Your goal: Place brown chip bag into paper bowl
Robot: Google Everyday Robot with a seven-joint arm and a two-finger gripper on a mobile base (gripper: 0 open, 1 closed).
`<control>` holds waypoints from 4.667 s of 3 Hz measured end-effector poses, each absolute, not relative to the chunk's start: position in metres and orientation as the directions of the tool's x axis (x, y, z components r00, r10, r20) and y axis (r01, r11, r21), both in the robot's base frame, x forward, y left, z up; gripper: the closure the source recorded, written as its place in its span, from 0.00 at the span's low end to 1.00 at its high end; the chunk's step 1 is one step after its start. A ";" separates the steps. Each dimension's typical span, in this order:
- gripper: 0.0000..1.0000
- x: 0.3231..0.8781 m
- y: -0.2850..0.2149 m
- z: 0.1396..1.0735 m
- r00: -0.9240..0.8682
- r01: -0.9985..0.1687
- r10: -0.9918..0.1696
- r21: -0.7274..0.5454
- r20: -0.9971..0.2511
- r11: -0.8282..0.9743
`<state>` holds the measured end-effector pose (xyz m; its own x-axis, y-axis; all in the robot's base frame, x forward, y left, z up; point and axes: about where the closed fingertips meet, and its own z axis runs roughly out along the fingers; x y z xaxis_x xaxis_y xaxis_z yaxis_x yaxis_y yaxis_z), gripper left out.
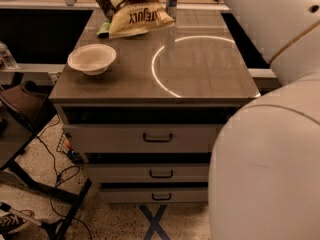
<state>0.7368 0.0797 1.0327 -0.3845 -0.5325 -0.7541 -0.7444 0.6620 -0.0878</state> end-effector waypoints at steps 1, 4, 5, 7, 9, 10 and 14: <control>1.00 0.726 0.108 1.023 -0.342 -0.780 -0.595 -0.133 -0.727 0.612; 1.00 0.721 0.156 0.987 -0.131 -0.838 -0.808 -0.371 -0.575 0.400; 1.00 0.731 0.161 0.980 -0.096 -0.846 -0.831 -0.396 -0.548 0.358; 1.00 0.737 0.170 0.969 -0.097 -0.861 -0.851 -0.386 -0.517 0.332; 1.00 0.736 0.184 0.937 -0.122 -0.900 -0.898 -0.334 -0.423 0.280; 0.82 0.736 0.185 0.934 -0.124 -0.901 -0.899 -0.332 -0.420 0.279; 0.00 0.736 0.188 0.923 -0.125 -0.907 -0.903 -0.323 -0.410 0.272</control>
Offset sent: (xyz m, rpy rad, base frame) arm -0.0380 0.0748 -0.0358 -0.2688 -0.1357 0.2308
